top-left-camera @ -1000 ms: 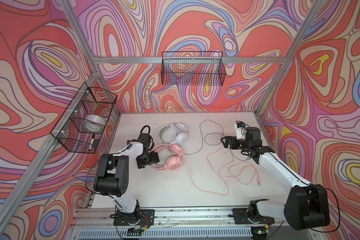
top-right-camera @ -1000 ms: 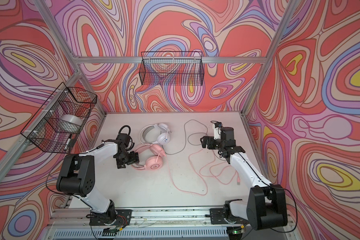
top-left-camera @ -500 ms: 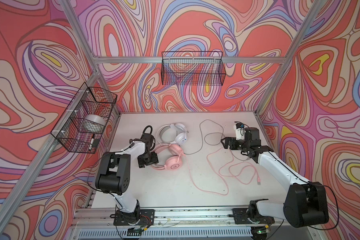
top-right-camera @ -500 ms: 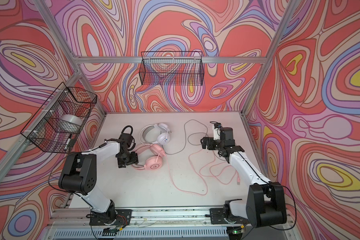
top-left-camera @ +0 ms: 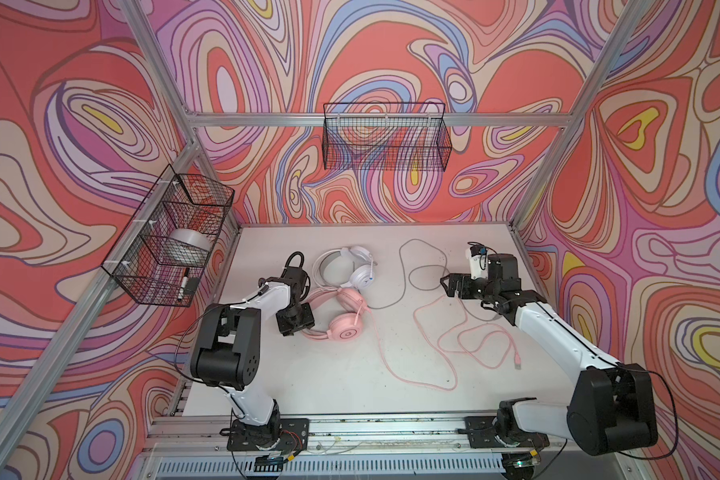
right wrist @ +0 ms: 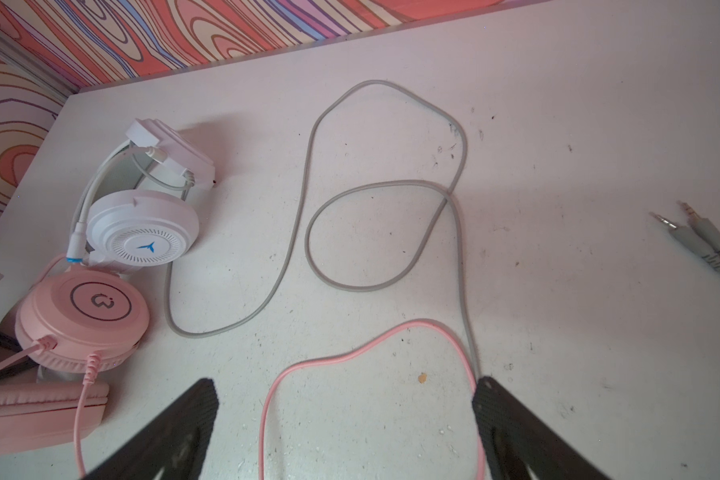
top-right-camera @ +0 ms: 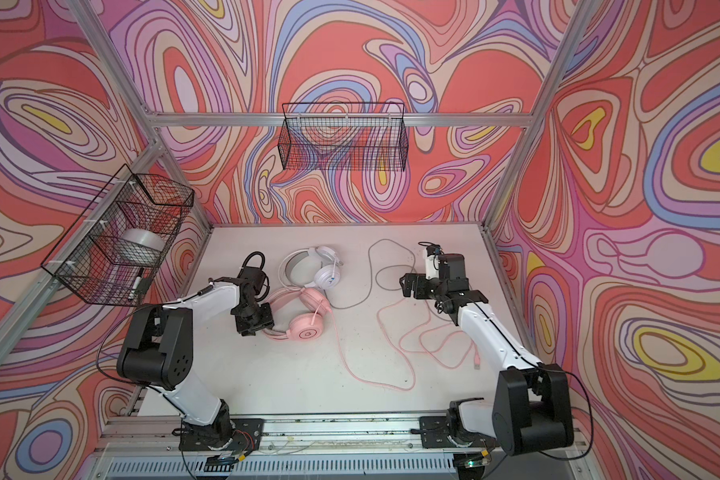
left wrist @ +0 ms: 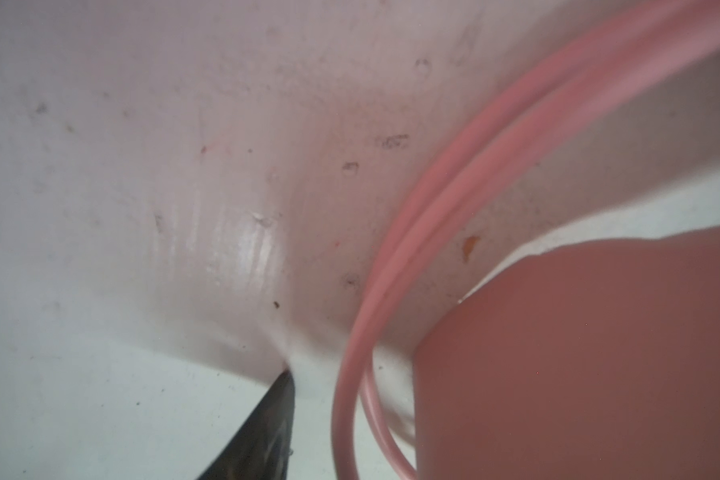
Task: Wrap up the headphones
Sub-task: 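Close the left gripper on the pink headband while the right gripper reaches toward cable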
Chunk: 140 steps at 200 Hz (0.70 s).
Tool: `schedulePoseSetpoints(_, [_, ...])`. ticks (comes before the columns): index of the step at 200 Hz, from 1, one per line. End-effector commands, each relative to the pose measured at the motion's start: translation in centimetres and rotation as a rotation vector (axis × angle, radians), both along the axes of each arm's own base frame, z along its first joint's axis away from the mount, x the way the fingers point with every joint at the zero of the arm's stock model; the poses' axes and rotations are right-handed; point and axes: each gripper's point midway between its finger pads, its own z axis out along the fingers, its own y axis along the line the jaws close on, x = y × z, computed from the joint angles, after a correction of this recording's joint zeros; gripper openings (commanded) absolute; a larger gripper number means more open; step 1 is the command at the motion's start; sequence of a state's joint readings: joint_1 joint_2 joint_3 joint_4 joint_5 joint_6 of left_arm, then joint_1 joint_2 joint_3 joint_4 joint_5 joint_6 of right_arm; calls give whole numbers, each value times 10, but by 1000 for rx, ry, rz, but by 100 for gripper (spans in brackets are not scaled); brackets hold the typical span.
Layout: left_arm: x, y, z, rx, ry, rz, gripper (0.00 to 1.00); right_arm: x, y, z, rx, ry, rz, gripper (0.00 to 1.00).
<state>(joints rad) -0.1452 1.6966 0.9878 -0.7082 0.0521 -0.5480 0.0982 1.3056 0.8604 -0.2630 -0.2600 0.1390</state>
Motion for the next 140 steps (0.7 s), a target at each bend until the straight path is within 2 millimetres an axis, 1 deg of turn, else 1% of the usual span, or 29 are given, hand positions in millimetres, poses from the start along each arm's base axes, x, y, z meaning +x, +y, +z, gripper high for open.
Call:
schedulePoseSetpoints(1, [-12,-2,-6,-4,59,8,45,1,3,2,0,1,13,99])
schedulePoseSetpoints(14, [-13,0,-7,4,60,13,41,0,3,2,0,2,13,99])
schedulePoseSetpoints(29, [-14,3,-8,24,57,15,39,0,3,3,1,-2,8,99])
schedulePoseSetpoints(37, [-15,7,-8,41,56,21,37,-1,3,1,7,-3,1,99])
schedulePoseSetpoints(68, [-16,7,-8,41,55,30,30,-5,13,-6,51,20,26,98])
schedulePoseSetpoints(93, [-16,4,-5,23,47,33,13,-8,21,-8,61,30,50,99])
schedulePoseSetpoints(116, [-17,5,1,31,48,21,0,-10,27,-8,63,33,67,98])
schedulePoseSetpoints(140, [-17,5,12,32,41,6,0,-12,35,-11,80,37,90,98])
